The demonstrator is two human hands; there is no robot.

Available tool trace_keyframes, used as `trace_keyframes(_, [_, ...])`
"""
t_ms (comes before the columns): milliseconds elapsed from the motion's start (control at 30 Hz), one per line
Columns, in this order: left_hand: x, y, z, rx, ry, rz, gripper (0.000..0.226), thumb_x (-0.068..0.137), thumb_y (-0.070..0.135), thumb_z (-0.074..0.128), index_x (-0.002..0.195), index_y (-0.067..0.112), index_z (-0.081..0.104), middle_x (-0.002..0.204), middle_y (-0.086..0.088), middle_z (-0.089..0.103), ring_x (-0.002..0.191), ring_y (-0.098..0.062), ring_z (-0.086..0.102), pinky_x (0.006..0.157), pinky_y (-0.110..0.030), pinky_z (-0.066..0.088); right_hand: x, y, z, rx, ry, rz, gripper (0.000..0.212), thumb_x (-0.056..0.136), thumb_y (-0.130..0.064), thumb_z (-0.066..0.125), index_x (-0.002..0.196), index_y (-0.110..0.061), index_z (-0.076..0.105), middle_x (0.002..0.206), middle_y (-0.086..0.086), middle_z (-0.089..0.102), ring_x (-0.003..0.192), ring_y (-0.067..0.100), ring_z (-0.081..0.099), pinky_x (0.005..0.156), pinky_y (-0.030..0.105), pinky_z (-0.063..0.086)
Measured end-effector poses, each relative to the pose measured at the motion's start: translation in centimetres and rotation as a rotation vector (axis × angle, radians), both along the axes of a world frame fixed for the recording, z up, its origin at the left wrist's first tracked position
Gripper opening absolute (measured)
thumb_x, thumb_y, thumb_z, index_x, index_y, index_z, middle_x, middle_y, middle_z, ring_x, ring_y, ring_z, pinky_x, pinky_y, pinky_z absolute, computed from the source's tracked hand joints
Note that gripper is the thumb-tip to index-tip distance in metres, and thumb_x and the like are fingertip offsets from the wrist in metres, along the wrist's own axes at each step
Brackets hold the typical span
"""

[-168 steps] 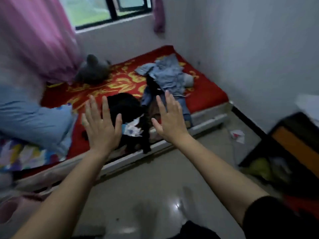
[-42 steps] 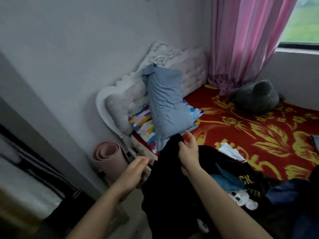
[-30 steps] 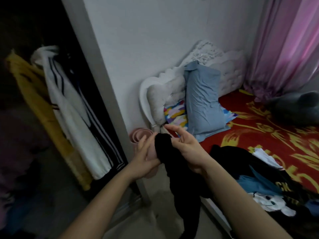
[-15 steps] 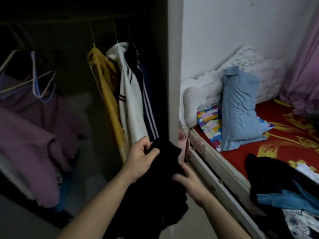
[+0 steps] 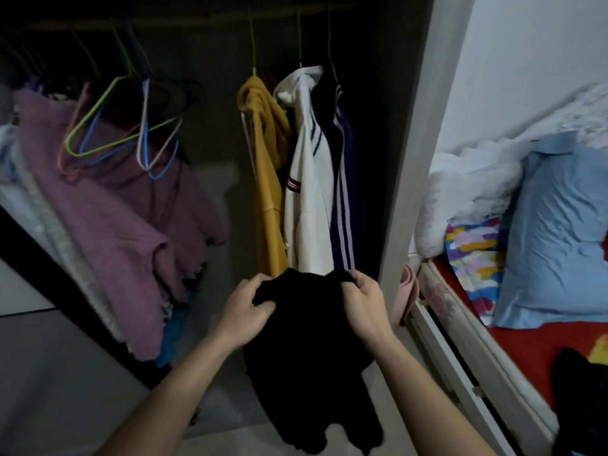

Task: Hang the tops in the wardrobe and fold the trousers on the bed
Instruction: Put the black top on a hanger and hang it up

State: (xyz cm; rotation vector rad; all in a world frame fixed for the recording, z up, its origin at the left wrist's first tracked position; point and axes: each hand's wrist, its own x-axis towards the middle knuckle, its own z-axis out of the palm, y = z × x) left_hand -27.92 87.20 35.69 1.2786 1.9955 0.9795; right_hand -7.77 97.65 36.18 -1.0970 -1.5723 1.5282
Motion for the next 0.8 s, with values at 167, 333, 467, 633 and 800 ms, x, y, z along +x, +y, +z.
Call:
trace_keyframes(167, [-0.7, 2.4, -1.4, -0.012, -0.146, 0.307, 0.069, 0.068, 0.079, 0.067, 0.105, 0.021, 0.069, 0.114, -0.008, 0.063, 0.103, -0.020, 0.065, 0.095, -0.046, 0.052, -3.3, 4.8, 1.9, 0.066, -0.046, 0.181, 0.013, 0.087, -0.022, 0.060, 0.079, -0.016, 0.069, 0.064, -0.003, 0.065, 0.056, 0.011, 0.059, 0.052, 0.029, 0.040])
trace_keyframes(333, [-2.2, 4.4, -0.3, 0.126, -0.075, 0.660, 0.021, 0.075, 0.029, 0.069, 0.092, 0.021, 0.061, 0.104, -0.007, 0.063, 0.092, -0.019, 0.064, 0.087, -0.040, 0.054, -7.4, 8.3, 3.5, 0.116, -0.024, 0.273, 0.016, 0.088, -0.019, 0.059, 0.079, -0.006, 0.066, 0.059, -0.004, 0.061, 0.051, 0.008, 0.055, 0.044, 0.023, 0.038])
trace_keyframes(467, [-4.1, 4.6, 0.7, 0.258, 0.192, 0.839, 0.012, 0.086, 0.009, 0.057, 0.086, 0.021, 0.056, 0.094, -0.003, 0.059, 0.091, -0.022, 0.057, 0.078, -0.029, 0.037, -10.4, 10.5, 4.7, 0.170, -0.024, 0.332, 0.019, 0.087, -0.022, 0.056, 0.070, -0.017, 0.060, 0.058, -0.009, 0.059, 0.057, 0.010, 0.057, 0.051, 0.025, 0.042])
trace_keyframes(633, [-7.9, 3.7, 2.9, 0.382, 0.210, 0.917, 0.012, 0.080, 0.021, 0.058, 0.088, 0.028, 0.062, 0.077, 0.004, 0.066, 0.067, -0.021, 0.064, 0.063, -0.036, 0.054, -14.4, 10.9, 4.8, 0.153, -0.009, 0.454, 0.017, 0.090, -0.025, 0.055, 0.081, -0.015, 0.065, 0.066, -0.005, 0.065, 0.063, 0.014, 0.061, 0.057, 0.028, 0.043])
trace_keyframes(800, [-13.5, 3.6, 4.3, 0.454, -0.206, 0.851, 0.019, 0.089, 0.007, 0.068, 0.083, 0.024, 0.070, 0.079, 0.001, 0.071, 0.060, -0.001, 0.066, 0.046, -0.024, 0.051, -19.9, 10.6, 5.3, 0.190, -0.037, 0.443, 0.015, 0.092, -0.030, 0.053, 0.081, -0.021, 0.058, 0.074, -0.005, 0.062, 0.077, 0.019, 0.062, 0.069, 0.033, 0.044])
